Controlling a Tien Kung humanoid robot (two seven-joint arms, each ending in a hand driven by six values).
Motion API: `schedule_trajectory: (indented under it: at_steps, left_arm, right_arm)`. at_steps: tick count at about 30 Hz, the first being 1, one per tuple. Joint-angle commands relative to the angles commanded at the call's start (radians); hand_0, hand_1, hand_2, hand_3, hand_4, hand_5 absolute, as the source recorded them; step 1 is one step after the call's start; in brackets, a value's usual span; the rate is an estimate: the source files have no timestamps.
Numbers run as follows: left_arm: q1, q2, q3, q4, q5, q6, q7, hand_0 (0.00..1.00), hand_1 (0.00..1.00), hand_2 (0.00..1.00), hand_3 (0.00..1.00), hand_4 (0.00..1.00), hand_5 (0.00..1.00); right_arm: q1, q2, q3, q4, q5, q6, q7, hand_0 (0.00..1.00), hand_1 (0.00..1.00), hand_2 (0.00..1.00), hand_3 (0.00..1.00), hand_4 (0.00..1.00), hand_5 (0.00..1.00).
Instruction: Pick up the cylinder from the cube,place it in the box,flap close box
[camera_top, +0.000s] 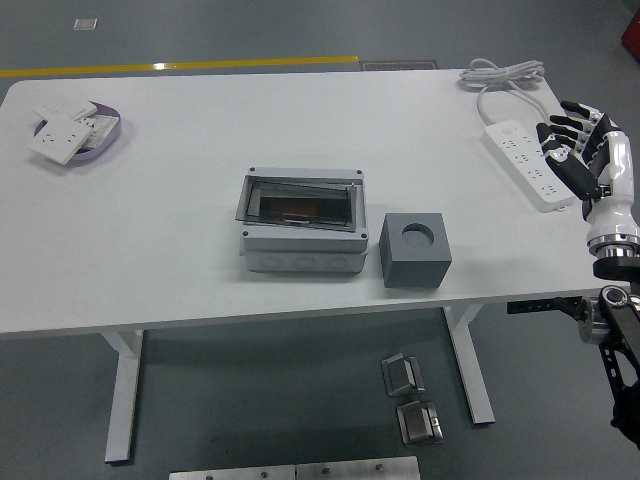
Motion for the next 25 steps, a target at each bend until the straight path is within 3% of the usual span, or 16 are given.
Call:
schedule_trajectory:
  at_steps: [25]
  left_arm:
    - [-0.006,0.002,-0.005,0.0,-0.011,-0.009,-0.004,0.593,0.618,0.567,0.603,0.649,0.282]
  right_arm:
    - [-0.017,0.007,0.021,-0.001,-0.009,-0.002,-0.012,0.679,0.653,0.633,0.693,0.793,0.247]
